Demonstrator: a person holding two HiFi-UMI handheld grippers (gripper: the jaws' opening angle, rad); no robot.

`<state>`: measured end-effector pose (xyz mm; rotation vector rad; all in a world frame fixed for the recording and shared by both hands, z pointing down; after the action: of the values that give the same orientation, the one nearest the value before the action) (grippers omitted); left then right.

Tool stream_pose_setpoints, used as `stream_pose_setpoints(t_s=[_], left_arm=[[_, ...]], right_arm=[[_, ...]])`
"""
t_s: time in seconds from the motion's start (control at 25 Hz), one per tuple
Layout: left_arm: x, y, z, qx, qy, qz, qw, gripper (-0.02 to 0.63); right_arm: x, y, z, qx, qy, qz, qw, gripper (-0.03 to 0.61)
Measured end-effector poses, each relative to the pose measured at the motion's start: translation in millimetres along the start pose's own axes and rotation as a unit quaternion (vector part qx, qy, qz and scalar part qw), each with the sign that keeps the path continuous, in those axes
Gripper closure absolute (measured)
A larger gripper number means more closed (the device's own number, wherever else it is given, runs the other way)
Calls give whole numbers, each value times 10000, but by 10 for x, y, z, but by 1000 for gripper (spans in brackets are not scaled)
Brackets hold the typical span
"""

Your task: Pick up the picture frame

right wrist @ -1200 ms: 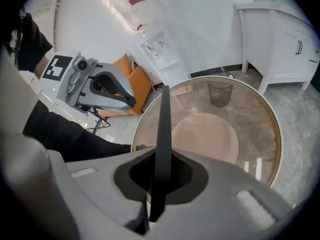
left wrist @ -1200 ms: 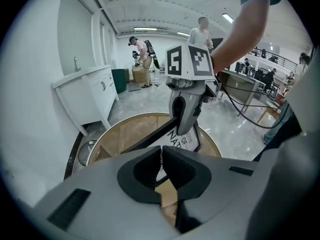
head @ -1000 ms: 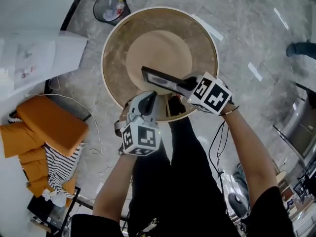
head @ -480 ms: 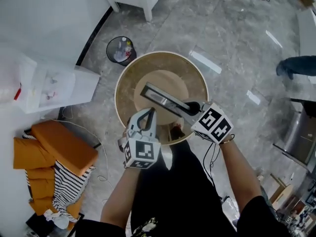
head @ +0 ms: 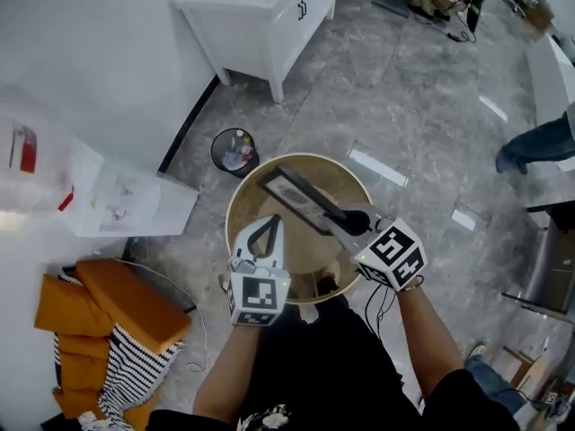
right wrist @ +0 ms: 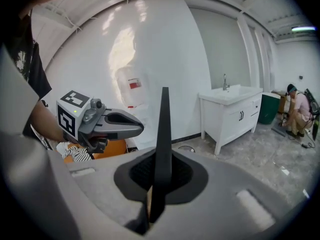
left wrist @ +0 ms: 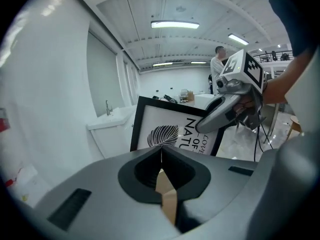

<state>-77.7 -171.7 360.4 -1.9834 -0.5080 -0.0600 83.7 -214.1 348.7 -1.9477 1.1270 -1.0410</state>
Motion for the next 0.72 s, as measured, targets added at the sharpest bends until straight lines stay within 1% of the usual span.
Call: stream_pose_setpoints(t_s=[0.08, 0.2, 0.32, 0.4, 0.48, 0.56, 0.64, 0.72], left_arm=[[-73, 151, 58, 145, 39, 41, 9999, 595], [-212, 425, 130, 437, 53, -21, 9990, 595], [-314, 609, 184, 644, 85, -53, 9979, 595], [-366, 703, 226, 752, 100, 5, 9971, 595], [-420, 784, 285, 888, 111, 86, 9959, 595], [-485, 863, 342, 1051, 126, 77, 9944, 595], [-566, 970, 380, 1201, 143, 74, 9926, 595], [-646, 1119, 407, 1329, 166, 175, 9908, 595]], right_arm=[[-38, 161, 100, 224, -118, 47, 9997, 566], [-90, 408, 233, 555, -284, 162, 9979, 566], [-138, 637, 352, 854, -446, 285, 9949, 566], [-185, 746, 419, 1037, -546, 317, 9926, 566], [-256, 829, 478, 1228, -640, 295, 9899, 566], [-330, 928, 535, 1442, -708, 304, 9865, 566], [-380, 1064, 600, 1666, -761, 345, 9825, 566], [-401, 1227, 684, 1872, -792, 396, 9783, 566]])
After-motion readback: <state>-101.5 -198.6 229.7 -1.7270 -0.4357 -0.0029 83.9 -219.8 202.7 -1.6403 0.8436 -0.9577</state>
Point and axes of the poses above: the fingertips, and each gripper's own axes: z backward along the fingers, x to its right, y out of its top, the point moved 7 cm from there along z, backward along the fingers, and after that the axes turned 13 degrees about y, right-handed, at the moved point
